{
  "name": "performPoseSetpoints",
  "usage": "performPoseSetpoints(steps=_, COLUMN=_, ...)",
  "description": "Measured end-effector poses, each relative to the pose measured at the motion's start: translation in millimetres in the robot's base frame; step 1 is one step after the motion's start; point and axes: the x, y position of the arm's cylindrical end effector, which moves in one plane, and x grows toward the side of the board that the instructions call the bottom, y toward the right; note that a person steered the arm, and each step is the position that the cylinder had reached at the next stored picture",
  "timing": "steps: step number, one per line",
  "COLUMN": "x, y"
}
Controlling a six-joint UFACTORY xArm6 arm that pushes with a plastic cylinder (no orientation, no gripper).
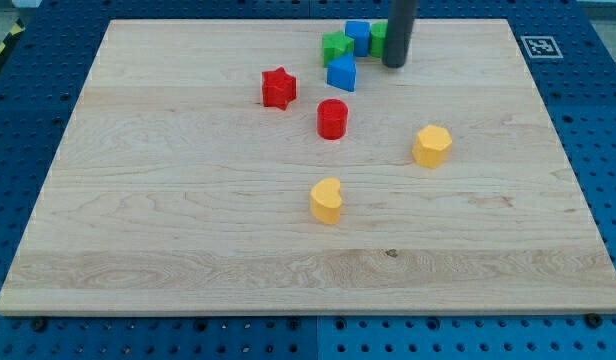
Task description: Push the blue triangle into the bottom of the blue cube
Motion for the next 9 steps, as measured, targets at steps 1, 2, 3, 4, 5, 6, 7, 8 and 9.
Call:
performPoseSetpoints(steps=1, x=36, y=-5)
performPoseSetpoints(steps=2, x=62, y=-39)
performPoseSetpoints(steps=3, x=72, y=-56)
performPoseSetpoints(steps=4, x=71, y=-59)
performPoseSetpoints(steps=5, x=59, y=-71)
performPoseSetpoints(steps=6, x=51, y=-81)
performPoseSetpoints(steps=7, x=44, y=-82)
performPoseSetpoints(steps=8, x=43, y=-82)
performPoseSetpoints(steps=9, x=40, y=-82)
